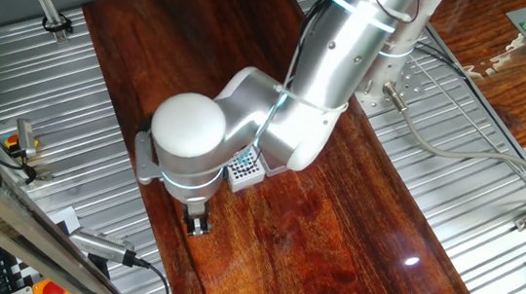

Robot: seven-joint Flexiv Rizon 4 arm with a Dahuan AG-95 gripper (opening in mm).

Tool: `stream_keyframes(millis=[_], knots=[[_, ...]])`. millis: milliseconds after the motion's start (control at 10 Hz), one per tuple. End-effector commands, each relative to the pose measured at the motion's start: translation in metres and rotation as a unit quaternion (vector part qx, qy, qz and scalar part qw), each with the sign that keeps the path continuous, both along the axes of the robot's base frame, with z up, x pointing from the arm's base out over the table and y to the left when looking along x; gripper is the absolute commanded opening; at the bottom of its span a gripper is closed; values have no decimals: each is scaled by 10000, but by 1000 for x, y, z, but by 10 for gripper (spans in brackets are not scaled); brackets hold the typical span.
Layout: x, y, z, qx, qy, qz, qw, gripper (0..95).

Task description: Insert a medium pipette tip into the holder for medium pipette tips

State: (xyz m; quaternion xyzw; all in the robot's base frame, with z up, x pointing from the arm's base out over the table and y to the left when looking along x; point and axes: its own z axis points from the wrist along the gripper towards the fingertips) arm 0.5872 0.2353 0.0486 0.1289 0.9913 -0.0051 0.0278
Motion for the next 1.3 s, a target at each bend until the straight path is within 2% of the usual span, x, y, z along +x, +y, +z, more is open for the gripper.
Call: stream_keyframes(millis=[100,800,1000,1100,1300], knots=[[0,-1,-4,17,5,53,10000,190],[-3,2,-8,24,48,323,9995,190],[-3,2,-8,67,18,396,9992,190],[-3,2,-8,32,-11,388,9992,190],[-3,2,-8,0,57,348,9994,190]])
